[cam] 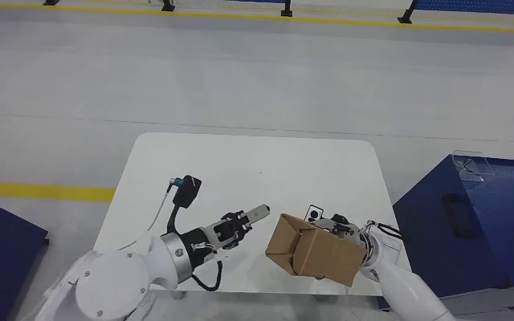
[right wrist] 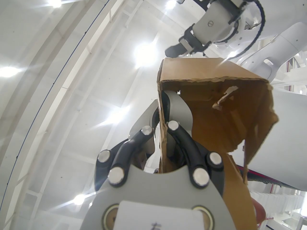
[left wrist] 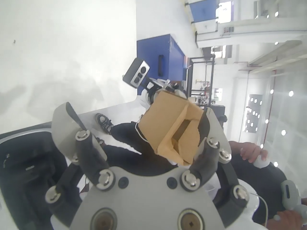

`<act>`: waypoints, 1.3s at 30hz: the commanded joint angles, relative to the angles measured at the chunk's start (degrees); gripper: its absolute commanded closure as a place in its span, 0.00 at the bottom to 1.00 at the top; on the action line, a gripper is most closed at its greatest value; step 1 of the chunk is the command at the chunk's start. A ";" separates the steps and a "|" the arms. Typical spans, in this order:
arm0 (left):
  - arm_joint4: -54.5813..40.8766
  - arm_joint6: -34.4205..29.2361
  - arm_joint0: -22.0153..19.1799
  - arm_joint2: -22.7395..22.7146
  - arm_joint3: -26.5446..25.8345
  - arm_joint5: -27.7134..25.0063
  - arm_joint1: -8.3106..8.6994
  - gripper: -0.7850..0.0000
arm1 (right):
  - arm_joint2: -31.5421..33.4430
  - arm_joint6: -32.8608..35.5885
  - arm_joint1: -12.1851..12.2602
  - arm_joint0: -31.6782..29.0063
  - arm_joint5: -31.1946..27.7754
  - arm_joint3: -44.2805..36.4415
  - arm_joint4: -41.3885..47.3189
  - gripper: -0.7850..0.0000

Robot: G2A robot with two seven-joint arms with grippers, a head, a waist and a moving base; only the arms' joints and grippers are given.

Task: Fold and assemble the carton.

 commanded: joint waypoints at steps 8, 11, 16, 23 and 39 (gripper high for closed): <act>-0.57 1.19 0.75 -0.96 0.00 -1.47 -0.06 0.00 | 1.25 -7.03 -0.05 0.66 2.57 0.66 3.71 1.00; -0.57 1.19 0.75 -0.96 0.00 -1.47 -0.06 0.00 | 4.84 -24.99 0.09 2.93 6.70 1.12 12.08 1.00; -0.57 1.19 0.75 -0.96 0.00 -1.47 -0.06 0.00 | 9.65 -63.25 0.55 2.39 3.90 -2.78 26.64 1.00; -0.57 1.19 0.75 -0.96 0.00 -1.47 -0.06 0.00 | 13.86 -120.20 1.17 0.65 -18.39 -18.27 50.89 1.00; -0.57 1.19 0.75 -0.96 0.00 -1.47 -0.06 0.00 | -0.32 -148.86 -2.13 13.91 -59.71 -3.98 64.99 0.62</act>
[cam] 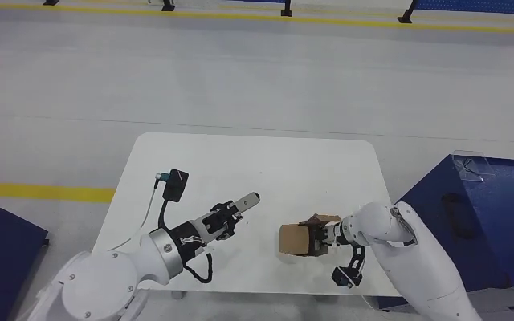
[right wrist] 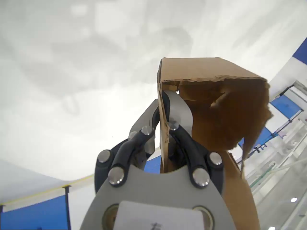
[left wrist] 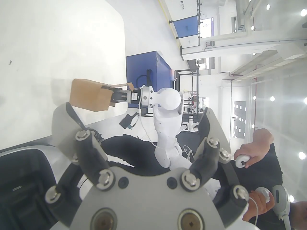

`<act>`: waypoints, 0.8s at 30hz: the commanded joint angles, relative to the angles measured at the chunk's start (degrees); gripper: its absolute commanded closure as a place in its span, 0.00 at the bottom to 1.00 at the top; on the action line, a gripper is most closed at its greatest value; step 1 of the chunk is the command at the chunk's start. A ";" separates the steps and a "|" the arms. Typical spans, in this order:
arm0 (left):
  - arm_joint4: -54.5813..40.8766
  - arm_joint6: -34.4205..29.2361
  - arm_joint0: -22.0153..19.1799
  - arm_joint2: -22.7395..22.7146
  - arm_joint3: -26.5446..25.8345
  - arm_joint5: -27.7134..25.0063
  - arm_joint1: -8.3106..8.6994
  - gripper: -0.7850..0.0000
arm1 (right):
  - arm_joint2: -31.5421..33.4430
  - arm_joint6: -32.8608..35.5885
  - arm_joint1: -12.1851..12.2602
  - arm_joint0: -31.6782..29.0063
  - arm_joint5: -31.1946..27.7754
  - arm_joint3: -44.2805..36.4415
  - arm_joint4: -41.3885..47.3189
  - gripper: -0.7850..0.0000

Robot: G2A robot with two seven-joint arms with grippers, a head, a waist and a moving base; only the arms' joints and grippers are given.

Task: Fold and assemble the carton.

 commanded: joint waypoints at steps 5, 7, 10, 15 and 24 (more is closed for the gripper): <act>0.00 0.00 0.00 0.00 0.00 0.00 0.00 0.00 | -6.02 3.53 -1.97 6.58 -3.37 5.16 6.86 0.00; 0.00 0.00 0.00 0.00 0.00 0.00 0.00 0.00 | -6.15 3.64 -2.20 7.85 -3.48 5.16 8.58 0.00; 0.00 0.00 0.00 0.00 0.00 0.00 0.00 0.00 | -4.13 3.77 -1.97 8.73 -1.63 3.86 9.29 0.00; 0.00 0.00 0.00 0.00 0.00 0.00 0.00 0.00 | 4.17 15.87 -0.82 4.28 16.96 -0.21 10.00 0.00; 0.00 0.00 0.00 0.00 0.00 0.00 0.00 0.00 | 19.92 64.12 1.55 -9.71 65.27 -2.93 -25.87 0.00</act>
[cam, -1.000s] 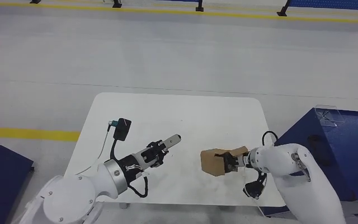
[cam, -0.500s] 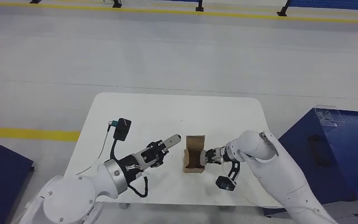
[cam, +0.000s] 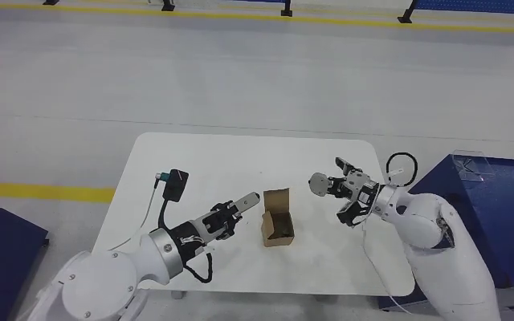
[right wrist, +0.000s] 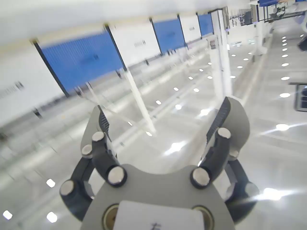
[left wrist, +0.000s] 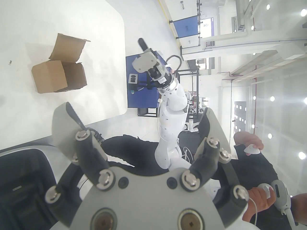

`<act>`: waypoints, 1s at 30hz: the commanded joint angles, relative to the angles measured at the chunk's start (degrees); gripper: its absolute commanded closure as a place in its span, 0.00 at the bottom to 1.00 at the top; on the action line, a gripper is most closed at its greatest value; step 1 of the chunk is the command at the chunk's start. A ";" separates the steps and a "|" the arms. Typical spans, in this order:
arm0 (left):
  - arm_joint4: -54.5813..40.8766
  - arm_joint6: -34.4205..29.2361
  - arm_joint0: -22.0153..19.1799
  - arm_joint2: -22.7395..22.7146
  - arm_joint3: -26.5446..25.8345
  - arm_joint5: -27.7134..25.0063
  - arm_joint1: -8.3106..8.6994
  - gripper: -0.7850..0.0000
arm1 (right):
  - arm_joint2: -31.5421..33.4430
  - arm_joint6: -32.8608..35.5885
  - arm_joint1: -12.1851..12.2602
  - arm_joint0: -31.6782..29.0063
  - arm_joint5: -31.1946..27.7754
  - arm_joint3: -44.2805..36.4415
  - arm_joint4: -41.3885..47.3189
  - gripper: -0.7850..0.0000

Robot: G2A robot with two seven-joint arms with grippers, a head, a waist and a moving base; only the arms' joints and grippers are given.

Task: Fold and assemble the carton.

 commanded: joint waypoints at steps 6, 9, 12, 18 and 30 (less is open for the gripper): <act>0.00 0.00 0.00 0.00 0.00 0.00 0.00 0.00 | -0.60 49.76 0.43 -0.57 3.39 7.49 -49.27 0.00; 0.00 0.00 0.00 0.00 0.00 0.00 0.00 0.00 | -2.28 65.35 0.91 1.25 -2.73 11.68 -63.64 0.00; 0.00 0.00 0.00 0.00 0.00 0.00 0.00 0.00 | -4.06 76.03 1.07 4.19 -7.66 17.57 -71.46 0.00; 0.00 0.00 0.00 0.00 0.00 0.00 0.00 0.00 | -4.31 76.61 1.04 4.51 -7.42 18.48 -71.44 0.00; 12.33 -4.17 -4.61 7.10 6.92 5.17 0.64 0.00 | -4.30 68.03 2.20 3.83 -16.22 12.57 -94.39 0.00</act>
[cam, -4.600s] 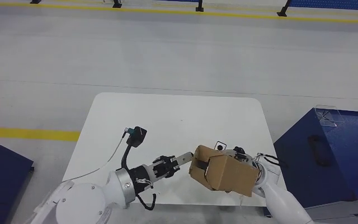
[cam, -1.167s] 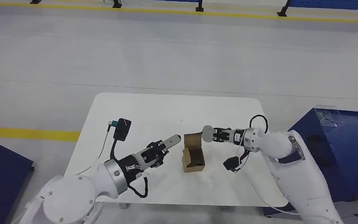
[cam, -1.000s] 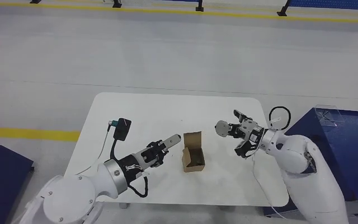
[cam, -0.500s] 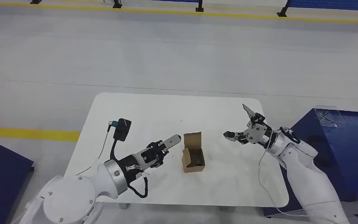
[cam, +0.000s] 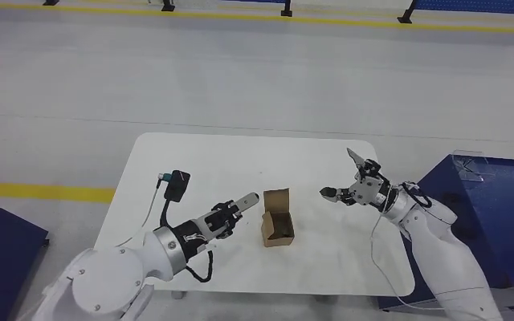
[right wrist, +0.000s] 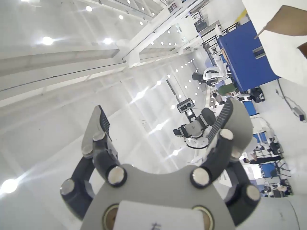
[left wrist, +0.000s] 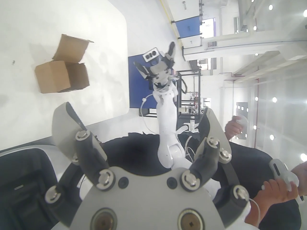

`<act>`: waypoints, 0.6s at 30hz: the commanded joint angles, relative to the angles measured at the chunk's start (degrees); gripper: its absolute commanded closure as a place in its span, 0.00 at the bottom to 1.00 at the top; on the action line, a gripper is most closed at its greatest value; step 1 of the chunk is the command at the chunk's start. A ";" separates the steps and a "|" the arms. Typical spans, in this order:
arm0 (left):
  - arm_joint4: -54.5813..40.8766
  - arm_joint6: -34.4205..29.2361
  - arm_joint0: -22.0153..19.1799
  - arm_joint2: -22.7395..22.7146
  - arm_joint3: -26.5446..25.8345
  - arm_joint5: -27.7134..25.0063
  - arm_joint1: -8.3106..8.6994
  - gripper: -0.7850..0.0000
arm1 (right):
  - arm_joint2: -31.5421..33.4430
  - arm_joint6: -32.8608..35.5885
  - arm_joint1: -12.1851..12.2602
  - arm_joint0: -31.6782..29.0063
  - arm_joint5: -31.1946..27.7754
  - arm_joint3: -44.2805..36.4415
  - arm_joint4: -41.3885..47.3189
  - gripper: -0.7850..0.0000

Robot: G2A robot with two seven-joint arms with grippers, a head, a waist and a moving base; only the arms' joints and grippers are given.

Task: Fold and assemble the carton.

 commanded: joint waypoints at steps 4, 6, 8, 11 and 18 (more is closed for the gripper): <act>17.07 -9.14 -11.50 14.20 10.35 10.83 -0.10 0.00 | -1.89 -3.87 2.05 -0.42 -2.77 -6.73 -42.84 0.00; 20.68 -10.80 -15.72 19.24 14.71 11.43 -0.79 0.00 | -2.85 -3.62 2.50 -0.14 -1.12 -7.70 -50.24 0.00; 22.29 -12.42 -18.82 23.27 18.80 11.43 -1.81 0.00 | -3.69 -3.05 2.85 0.41 -0.84 -9.04 -56.25 0.00; 24.15 -13.56 -22.63 27.35 24.31 11.43 -3.53 0.00 | -3.70 -3.52 2.92 0.53 -1.17 -9.42 -57.67 0.00; 25.02 -15.75 -27.38 33.29 33.58 11.43 -7.76 0.00 | -5.71 -0.54 2.91 1.40 0.60 -6.82 -60.16 0.00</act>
